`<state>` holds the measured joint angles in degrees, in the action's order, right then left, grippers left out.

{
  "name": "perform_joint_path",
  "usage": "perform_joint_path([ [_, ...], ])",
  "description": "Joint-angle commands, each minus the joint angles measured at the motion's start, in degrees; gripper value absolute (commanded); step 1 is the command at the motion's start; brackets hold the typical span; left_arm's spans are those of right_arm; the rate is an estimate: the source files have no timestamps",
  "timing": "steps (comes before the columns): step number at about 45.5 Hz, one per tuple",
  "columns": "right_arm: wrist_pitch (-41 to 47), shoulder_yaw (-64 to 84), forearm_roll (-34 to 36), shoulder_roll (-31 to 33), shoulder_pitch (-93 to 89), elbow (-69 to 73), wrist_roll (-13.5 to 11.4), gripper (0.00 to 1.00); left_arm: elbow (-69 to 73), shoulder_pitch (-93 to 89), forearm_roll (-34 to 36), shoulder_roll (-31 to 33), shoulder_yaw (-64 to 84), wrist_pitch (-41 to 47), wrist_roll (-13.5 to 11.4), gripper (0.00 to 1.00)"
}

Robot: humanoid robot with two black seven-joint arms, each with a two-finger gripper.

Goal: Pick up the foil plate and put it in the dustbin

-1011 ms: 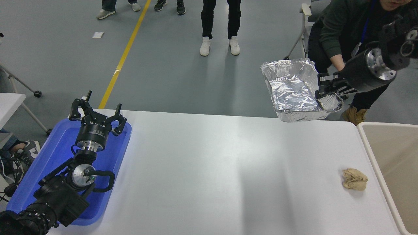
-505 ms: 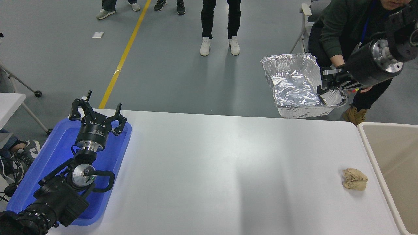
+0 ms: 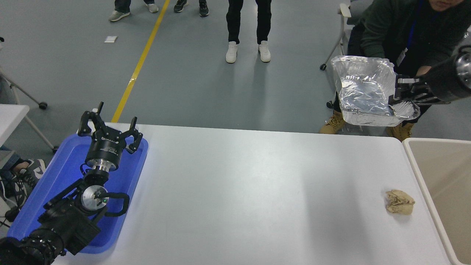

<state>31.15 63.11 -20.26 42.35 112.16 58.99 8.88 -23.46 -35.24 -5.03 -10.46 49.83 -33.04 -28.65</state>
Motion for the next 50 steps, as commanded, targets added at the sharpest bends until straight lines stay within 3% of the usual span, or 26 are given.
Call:
perform_joint_path([
  [1,-0.65,-1.49,0.83,5.73,-8.71,-11.96,-0.09,0.0,0.0,0.0,0.02,0.0,0.0,-0.09,0.0,1.0],
  [16,-7.58,-9.67,5.92,5.99,-32.87,-30.16,-0.71,0.0,0.0,0.0,0.02,0.0,0.0,-0.01,0.0,1.0],
  [24,-14.88,-9.93,11.2,5.11,-41.84,-34.99,-2.9,0.0,0.0,0.0,0.02,0.0,0.0,-0.01,0.0,1.0],
  [40,-26.49,-15.11,17.44,0.81,-59.33,-37.81,-6.94,0.0,0.0,0.0,-0.07,0.0,0.0,-0.01,0.0,1.0],
  [50,-31.41,-22.49,17.97,-1.48,-67.42,-37.81,-7.21,0.0,0.0,0.0,0.02,0.0,0.0,-0.01,0.0,1.0],
])
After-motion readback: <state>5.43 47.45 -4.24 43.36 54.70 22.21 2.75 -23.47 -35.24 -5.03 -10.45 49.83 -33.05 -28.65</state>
